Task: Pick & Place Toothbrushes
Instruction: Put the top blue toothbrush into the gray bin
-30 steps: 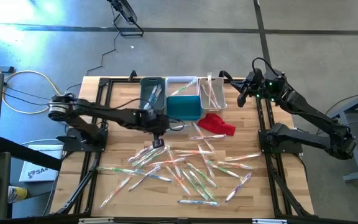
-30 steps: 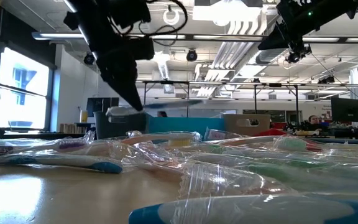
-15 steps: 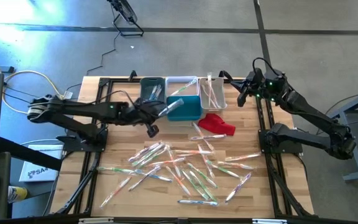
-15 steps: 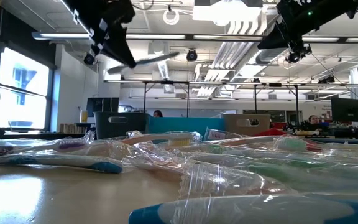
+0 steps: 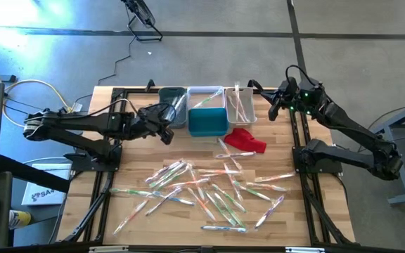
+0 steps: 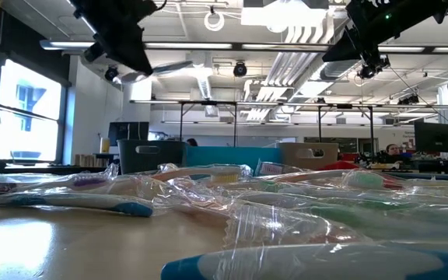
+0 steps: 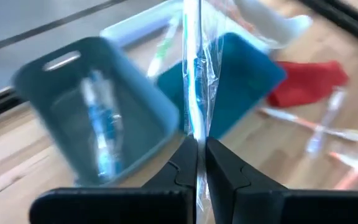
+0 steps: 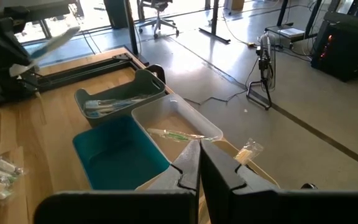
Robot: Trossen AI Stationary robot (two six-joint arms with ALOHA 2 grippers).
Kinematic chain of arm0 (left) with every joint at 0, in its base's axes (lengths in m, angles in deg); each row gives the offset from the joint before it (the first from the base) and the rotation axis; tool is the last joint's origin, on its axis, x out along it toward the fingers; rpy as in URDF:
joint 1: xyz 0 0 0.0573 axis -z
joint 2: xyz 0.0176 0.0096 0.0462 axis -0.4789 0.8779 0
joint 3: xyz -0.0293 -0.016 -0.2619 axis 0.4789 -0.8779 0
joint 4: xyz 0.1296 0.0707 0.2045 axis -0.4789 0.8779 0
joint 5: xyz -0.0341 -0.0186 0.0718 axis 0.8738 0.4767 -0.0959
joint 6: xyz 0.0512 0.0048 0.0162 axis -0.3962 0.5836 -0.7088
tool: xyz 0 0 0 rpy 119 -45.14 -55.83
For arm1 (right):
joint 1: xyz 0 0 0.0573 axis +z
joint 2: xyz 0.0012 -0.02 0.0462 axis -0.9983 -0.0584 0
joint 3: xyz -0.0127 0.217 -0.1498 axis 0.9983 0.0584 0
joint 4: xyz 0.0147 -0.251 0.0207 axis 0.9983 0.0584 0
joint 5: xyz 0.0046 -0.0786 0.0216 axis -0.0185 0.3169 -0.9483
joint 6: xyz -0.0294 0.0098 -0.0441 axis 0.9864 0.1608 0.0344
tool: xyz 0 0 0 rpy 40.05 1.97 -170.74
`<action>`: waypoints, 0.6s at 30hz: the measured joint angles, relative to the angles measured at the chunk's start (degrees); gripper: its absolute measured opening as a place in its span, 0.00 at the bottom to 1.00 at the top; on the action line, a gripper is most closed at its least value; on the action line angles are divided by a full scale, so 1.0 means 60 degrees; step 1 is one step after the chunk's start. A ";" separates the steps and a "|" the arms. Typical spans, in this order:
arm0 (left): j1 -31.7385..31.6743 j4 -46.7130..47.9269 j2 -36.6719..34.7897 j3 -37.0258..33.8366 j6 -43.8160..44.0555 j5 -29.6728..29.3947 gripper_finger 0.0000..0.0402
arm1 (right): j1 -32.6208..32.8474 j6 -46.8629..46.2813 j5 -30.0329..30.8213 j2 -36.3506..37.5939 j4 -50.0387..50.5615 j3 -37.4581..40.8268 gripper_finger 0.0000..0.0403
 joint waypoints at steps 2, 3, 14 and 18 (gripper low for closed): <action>-0.0229 -0.0012 0.0049 0.0003 0.0003 -0.0282 0.02 | 0.0004 0.0000 0.0000 0.0000 0.0000 0.0000 0.01; -0.0369 0.0050 0.0095 0.0003 0.0003 -0.0306 0.02 | 0.0003 0.0000 0.0000 0.0000 -0.0007 0.0000 0.01; -0.2904 -0.0007 0.0233 0.0000 -0.1138 0.0670 0.02 | 0.0001 0.0000 0.0004 0.0000 -0.0032 0.0000 0.01; -0.3661 -0.0489 0.0405 0.0000 -0.1563 0.1783 0.02 | 0.0003 0.0000 0.0004 0.0000 -0.0033 0.0000 0.01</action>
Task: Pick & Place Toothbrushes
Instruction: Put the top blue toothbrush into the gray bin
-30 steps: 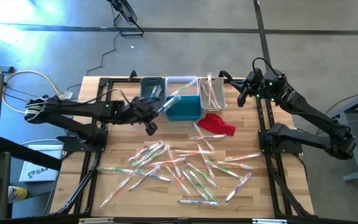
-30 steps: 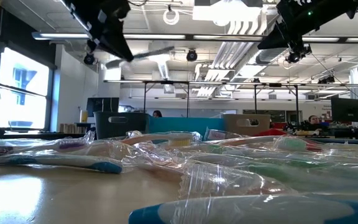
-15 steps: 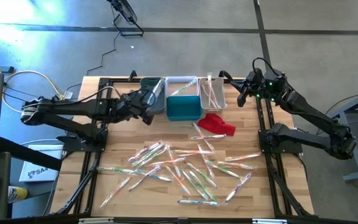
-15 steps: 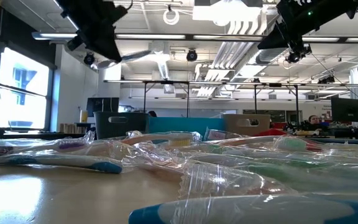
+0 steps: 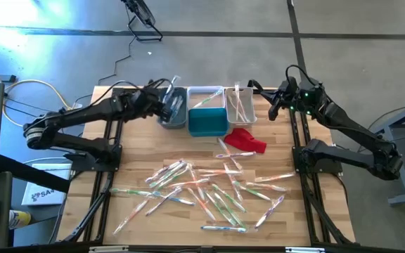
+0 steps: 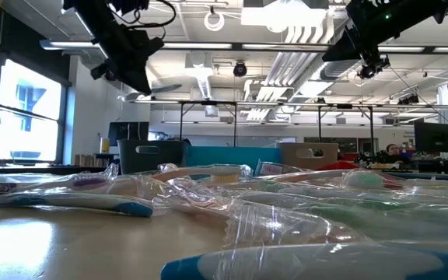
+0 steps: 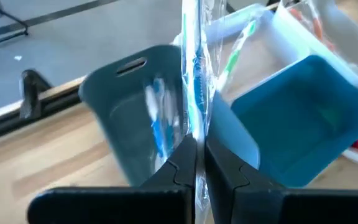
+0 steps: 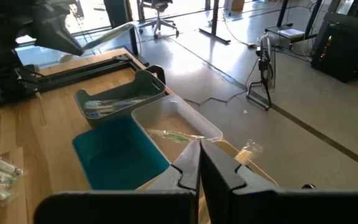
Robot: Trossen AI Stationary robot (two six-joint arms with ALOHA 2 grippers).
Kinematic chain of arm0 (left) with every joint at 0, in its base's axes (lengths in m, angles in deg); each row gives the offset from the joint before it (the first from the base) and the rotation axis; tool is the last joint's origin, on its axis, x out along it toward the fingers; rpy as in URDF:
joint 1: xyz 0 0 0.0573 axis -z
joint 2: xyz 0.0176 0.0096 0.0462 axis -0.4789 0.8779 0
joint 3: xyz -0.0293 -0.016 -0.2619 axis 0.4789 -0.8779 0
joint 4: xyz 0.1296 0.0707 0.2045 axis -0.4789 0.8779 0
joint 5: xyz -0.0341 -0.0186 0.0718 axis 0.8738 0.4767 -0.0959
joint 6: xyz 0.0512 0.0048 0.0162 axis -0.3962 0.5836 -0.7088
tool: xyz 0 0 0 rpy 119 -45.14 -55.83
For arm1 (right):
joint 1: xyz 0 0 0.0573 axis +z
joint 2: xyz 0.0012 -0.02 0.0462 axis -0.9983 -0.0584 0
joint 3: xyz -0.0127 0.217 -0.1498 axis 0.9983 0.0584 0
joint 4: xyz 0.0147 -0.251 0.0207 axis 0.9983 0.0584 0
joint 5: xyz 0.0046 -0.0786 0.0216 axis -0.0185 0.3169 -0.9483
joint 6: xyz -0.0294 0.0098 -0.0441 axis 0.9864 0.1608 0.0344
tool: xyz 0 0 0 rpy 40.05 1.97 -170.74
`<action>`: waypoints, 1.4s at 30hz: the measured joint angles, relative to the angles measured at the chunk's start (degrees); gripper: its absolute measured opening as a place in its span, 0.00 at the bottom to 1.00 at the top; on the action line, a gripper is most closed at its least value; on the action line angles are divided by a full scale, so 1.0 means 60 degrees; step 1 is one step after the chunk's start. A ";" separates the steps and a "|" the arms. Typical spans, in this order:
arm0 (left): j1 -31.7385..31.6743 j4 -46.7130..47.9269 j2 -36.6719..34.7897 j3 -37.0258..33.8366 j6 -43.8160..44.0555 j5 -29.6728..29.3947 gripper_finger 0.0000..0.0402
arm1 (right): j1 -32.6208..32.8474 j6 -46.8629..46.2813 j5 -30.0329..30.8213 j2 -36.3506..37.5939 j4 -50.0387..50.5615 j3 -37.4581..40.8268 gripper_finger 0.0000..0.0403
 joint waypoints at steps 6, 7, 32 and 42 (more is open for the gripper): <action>-0.0904 -0.0554 0.0563 0.0000 -0.1141 0.0756 0.02 | -0.0003 0.0051 0.0000 0.0000 -0.0007 0.0000 0.01; -0.1077 -0.0535 0.0713 0.0000 -0.1190 0.0918 0.02 | 0.0000 0.0051 0.0000 0.0000 -0.0004 0.0000 0.01; -0.2770 -0.1499 0.3464 0.0000 -0.1623 0.4170 0.02 | 0.0000 0.0004 0.0000 0.0000 0.0037 0.0000 0.01; -0.2875 -0.1492 0.3493 0.0000 -0.0542 0.3796 0.02 | 0.0000 0.0004 0.0000 0.0000 0.0033 0.0000 0.01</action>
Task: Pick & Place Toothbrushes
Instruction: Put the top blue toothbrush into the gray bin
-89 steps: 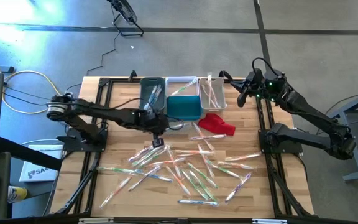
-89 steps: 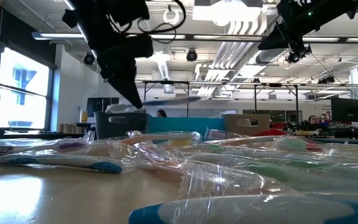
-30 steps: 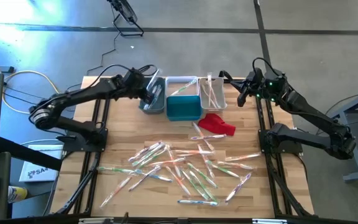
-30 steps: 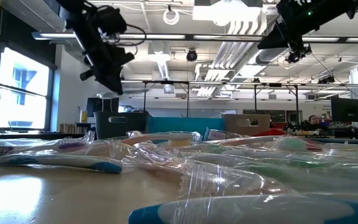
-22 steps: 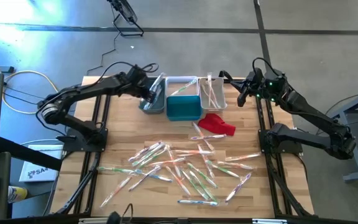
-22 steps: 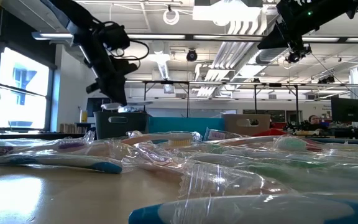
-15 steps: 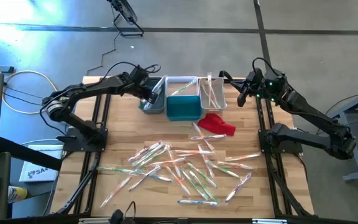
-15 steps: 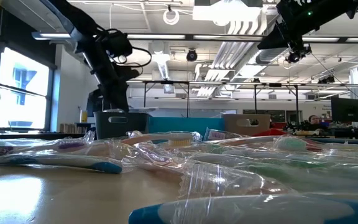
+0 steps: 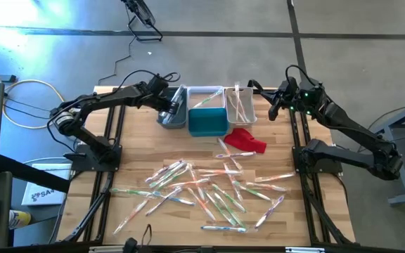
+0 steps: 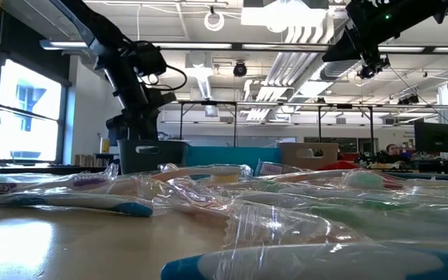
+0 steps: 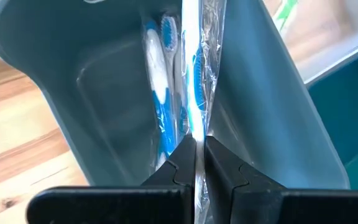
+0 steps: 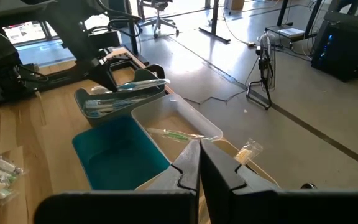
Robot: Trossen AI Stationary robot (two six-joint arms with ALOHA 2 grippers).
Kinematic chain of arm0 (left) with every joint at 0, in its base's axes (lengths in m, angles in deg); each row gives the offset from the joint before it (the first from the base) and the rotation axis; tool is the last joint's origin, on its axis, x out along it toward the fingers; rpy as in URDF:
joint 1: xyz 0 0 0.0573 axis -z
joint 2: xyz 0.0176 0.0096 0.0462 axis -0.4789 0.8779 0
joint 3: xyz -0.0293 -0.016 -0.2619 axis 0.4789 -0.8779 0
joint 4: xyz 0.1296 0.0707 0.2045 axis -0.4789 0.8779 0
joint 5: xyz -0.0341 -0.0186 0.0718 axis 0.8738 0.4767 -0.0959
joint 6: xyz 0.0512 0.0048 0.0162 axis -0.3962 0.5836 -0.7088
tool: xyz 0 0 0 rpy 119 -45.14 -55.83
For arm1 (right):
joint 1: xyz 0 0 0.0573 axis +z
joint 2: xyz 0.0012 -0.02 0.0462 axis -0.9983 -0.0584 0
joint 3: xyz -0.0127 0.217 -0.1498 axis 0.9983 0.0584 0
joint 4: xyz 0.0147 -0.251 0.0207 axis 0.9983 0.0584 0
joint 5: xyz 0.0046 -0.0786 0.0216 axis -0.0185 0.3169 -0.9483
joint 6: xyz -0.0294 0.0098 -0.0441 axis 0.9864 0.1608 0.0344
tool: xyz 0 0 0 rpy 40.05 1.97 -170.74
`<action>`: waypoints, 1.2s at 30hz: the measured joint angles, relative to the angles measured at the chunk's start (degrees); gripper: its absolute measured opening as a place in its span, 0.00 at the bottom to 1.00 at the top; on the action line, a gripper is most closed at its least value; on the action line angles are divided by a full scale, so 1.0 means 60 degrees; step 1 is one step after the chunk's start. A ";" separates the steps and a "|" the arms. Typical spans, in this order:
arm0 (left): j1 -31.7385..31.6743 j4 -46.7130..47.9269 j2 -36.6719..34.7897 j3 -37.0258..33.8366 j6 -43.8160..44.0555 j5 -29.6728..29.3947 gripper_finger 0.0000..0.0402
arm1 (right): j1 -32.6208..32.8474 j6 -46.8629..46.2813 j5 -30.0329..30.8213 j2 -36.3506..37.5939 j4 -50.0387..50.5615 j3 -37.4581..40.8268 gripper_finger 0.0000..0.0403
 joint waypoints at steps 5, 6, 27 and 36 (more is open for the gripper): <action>0.0000 -0.0001 0.0000 0.0000 0.0143 0.0000 0.02 | -0.0002 0.0000 0.0001 0.0000 0.0000 0.0000 0.01; 0.0000 -0.0001 0.0000 0.0000 0.0237 0.0000 0.02 | -0.0003 0.0000 0.0001 0.0000 0.0000 0.0000 0.01; 0.0004 0.0073 0.0000 0.0000 0.1081 -0.0328 0.04 | -0.0001 -0.0004 0.0000 -0.0004 0.0004 0.0000 0.01; 0.0004 0.0072 0.0000 0.0000 0.1293 0.0005 0.19 | -0.0002 0.0047 0.0000 -0.0004 0.0004 0.0000 0.01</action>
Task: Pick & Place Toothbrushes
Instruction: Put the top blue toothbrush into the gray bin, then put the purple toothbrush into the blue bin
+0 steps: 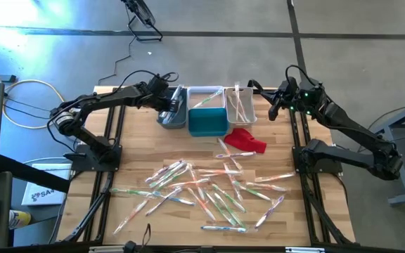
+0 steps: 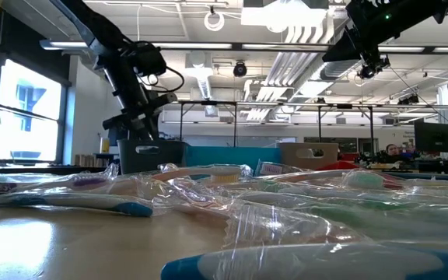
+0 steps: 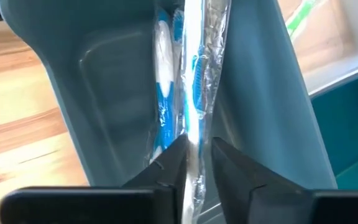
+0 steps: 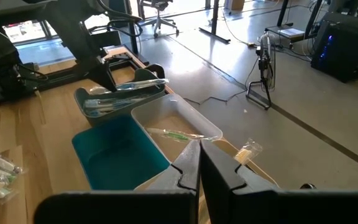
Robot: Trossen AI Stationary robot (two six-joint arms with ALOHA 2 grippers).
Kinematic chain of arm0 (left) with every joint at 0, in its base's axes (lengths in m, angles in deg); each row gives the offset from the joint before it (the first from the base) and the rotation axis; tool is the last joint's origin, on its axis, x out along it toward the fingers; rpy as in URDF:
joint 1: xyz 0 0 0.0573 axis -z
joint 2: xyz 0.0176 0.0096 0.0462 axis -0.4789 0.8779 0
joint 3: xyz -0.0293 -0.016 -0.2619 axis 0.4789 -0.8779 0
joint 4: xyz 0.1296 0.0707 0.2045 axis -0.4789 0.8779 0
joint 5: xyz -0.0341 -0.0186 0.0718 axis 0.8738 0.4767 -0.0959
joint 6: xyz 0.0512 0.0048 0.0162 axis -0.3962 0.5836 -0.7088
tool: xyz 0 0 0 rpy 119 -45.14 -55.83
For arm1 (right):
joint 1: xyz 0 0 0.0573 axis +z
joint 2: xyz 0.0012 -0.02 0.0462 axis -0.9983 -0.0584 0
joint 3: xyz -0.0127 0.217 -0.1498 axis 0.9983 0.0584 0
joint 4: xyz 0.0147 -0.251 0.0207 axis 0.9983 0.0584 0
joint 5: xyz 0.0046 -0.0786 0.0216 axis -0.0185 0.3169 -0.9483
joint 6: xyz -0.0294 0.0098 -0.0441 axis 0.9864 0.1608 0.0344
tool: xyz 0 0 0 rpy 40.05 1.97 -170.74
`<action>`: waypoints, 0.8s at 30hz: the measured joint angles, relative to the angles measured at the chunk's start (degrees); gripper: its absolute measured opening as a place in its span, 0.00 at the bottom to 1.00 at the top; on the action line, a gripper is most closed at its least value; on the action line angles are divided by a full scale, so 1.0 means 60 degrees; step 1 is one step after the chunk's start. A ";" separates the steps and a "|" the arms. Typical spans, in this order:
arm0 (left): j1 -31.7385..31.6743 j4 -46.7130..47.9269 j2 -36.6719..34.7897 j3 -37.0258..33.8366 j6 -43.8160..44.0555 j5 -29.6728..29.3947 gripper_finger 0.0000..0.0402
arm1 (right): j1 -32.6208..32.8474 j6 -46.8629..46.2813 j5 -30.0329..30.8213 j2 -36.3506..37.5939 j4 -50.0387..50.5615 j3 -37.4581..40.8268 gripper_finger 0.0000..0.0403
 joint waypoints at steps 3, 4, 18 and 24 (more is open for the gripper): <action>0.0000 -0.0005 0.0000 0.0000 -0.0083 0.0033 0.26 | -0.0001 0.0017 0.0000 0.0000 0.0003 0.0000 0.01; 0.0000 -0.0011 0.0000 0.0000 -0.0087 0.0035 0.28 | -0.0001 0.0020 0.0000 0.0000 0.0003 0.0000 0.01; 0.0004 -0.0087 -0.0002 0.0000 -0.0220 0.0634 0.31 | 0.0002 0.0025 -0.0033 0.0000 0.0004 0.0000 0.01; 0.0103 -0.0077 -0.0585 0.0205 -0.0712 0.0600 0.31 | -0.0001 0.0025 -0.0035 0.0000 0.0007 0.0000 0.01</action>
